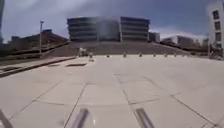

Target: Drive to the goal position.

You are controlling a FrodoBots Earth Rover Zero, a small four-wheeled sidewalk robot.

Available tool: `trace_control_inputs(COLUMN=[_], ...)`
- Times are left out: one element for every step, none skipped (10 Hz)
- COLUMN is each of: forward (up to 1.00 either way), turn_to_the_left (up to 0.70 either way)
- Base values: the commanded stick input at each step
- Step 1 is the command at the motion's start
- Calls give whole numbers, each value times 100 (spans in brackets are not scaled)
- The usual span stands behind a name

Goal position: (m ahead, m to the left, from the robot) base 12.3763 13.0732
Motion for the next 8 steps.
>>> trace_control_inputs(forward=[100,100,100,100,100,100,100,100], turn_to_the_left=[0,0,0,0,0,0,0,0])
